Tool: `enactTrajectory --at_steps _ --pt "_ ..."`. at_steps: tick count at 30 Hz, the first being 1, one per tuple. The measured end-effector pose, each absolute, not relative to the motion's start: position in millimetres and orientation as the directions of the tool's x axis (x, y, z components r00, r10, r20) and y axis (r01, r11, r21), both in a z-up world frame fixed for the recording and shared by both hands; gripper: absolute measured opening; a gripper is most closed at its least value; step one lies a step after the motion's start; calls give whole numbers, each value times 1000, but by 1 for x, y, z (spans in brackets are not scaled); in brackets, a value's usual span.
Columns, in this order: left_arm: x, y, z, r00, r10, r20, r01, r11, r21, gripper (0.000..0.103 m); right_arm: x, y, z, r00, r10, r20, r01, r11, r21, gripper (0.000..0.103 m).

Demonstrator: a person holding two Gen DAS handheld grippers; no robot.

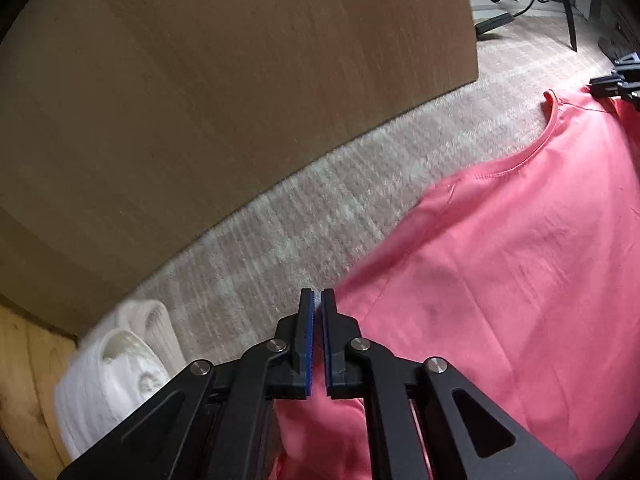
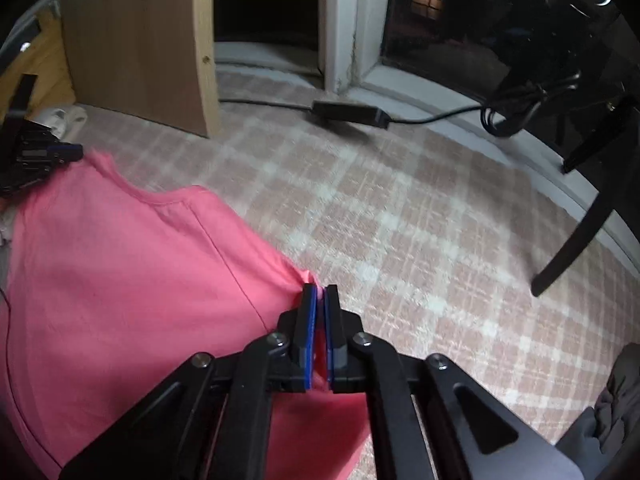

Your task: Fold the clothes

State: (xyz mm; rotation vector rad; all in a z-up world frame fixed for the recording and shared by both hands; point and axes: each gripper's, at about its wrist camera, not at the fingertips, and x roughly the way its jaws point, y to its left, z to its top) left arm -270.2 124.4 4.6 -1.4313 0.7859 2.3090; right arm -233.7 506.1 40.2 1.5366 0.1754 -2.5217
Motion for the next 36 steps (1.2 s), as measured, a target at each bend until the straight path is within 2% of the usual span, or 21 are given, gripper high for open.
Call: enactTrajectory --at_steps 2,3,5,8,9,14,22,28,30,31,32,34,36 --pt "-267 126 13 -466 -3 -885 -531 -799 282 22 -228 520 54 -483 -130 -866 185 -982 44 26" --pt "-265 126 19 -477 0 -879 -530 -798 287 24 -225 527 61 -501 -146 -853 169 -983 69 29" --pt "-261 127 31 -494 15 -869 -534 -794 290 22 -218 541 74 -529 -177 -830 142 -983 119 29" --pt "-247 139 44 -449 128 -884 -599 -778 192 26 -201 560 81 -502 -219 -837 120 -976 183 30" --pt "-243 148 42 -442 134 -887 -616 -764 192 26 -195 565 83 -490 -228 -841 112 -974 198 30" --pt "-226 192 34 -378 209 -902 -700 -703 130 25 -154 561 77 -417 -243 -876 131 -970 207 31" --pt "-197 296 45 -340 261 -903 -817 -558 146 27 -116 558 46 -306 -359 -882 116 -933 340 31" --pt "-180 305 65 -330 276 -903 -818 -560 128 27 -118 561 34 -350 -373 -859 46 -923 381 31" --pt "-181 302 69 -346 262 -901 -809 -570 145 27 -121 561 34 -374 -397 -838 45 -910 412 29" --pt "-181 298 70 -348 259 -901 -801 -582 142 27 -123 559 35 -388 -389 -836 41 -913 406 11" --pt "-182 293 71 -349 256 -902 -792 -594 138 27 -125 556 38 -405 -362 -839 35 -924 381 3" --pt "-187 281 70 -350 251 -903 -770 -625 125 27 -128 544 47 -435 -326 -840 49 -940 339 4" --pt "-191 270 70 -352 240 -905 -745 -657 115 27 -130 513 60 -370 -462 -806 185 -887 423 7"
